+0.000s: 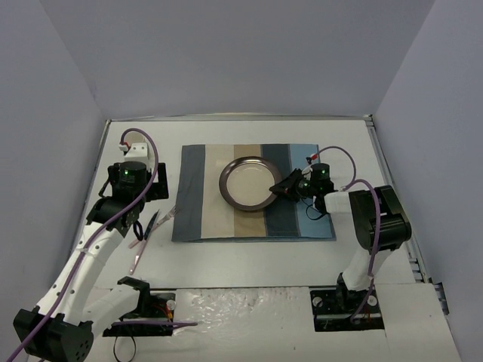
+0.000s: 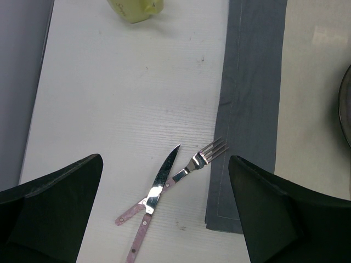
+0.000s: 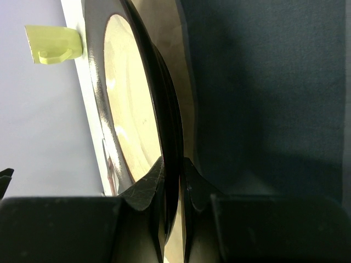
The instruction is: Set the dinner table for one person
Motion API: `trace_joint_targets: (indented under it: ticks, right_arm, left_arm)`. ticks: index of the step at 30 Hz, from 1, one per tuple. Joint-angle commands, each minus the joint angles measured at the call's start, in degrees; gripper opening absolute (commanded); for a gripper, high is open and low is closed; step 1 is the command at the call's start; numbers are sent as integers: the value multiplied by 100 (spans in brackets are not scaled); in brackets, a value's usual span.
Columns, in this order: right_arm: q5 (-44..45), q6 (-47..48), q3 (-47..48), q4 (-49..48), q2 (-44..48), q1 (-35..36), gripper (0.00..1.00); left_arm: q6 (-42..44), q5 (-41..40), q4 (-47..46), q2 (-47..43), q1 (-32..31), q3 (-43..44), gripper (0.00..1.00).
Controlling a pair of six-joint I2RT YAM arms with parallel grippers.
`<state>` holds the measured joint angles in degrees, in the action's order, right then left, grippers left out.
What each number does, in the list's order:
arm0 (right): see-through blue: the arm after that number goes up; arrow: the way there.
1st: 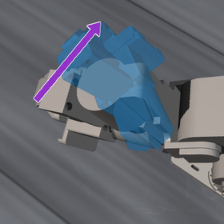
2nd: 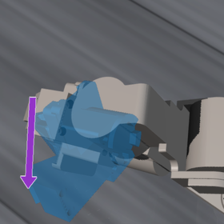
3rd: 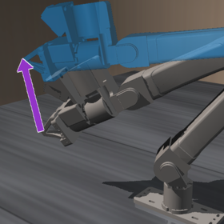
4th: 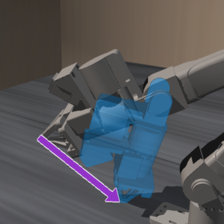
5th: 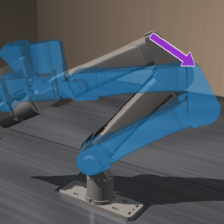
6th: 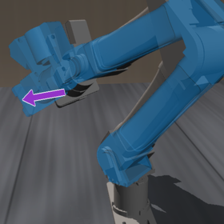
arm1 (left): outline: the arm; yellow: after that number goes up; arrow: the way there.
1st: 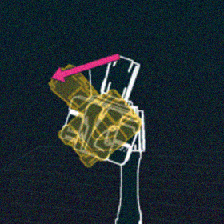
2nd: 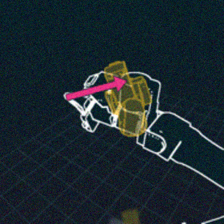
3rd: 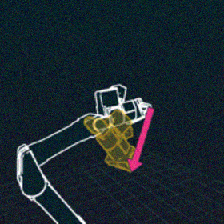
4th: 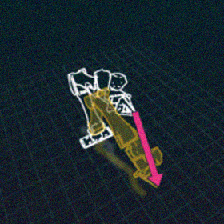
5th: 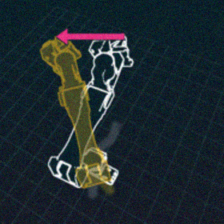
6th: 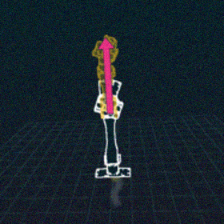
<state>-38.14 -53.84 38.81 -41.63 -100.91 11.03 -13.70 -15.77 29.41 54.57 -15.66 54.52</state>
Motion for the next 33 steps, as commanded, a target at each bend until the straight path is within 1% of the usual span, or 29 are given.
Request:
trace_joint_targets:
  ticks: [1, 11, 12, 14, 17, 19, 20, 23, 25, 27, 33]
  right_arm:
    - [-607, -113, 77, -1324, 57, 22, 0]
    - [-531, 196, -134, -1227, -345, 3, 0]
    - [-502, 241, -155, -1178, -359, -6, 1]
    - [-434, 437, -161, -904, -359, -24, 13]
    - [-319, 709, -118, -465, -300, -38, 34]
    - [-216, 889, -86, -163, -243, -63, 47]
    - [-136, 1015, -46, 53, -168, -73, 55]
    - [184, 1433, 159, 636, 109, -92, 69]
    - [393, 1647, 278, 1194, 338, -107, 76]
    - [825, 1968, 428, 1834, 616, -125, 78]
    - [1556, 2286, 502, 2809, 1375, -262, 89]
  left_arm:
    - [26, -86, -338, -69, 46, 41, 97]
    - [34, -104, -320, -60, 46, 41, 97]
    - [33, -113, -314, -60, 46, 41, 97]
    - [23, -132, -324, -60, 46, 41, 97]
    - [-20, -175, -330, -46, 46, 34, 97]
    - [-69, -193, -339, -33, 46, 35, 97]
    - [-109, -198, -339, -18, 46, 40, 97]
    - [-217, -199, -323, 36, 46, 106, 97]
    - [-359, -214, -253, 113, 46, 211, 97]
    - [-458, -208, -140, 267, 53, 455, 97]
    - [-591, -284, 71, 806, 149, 1245, 97]
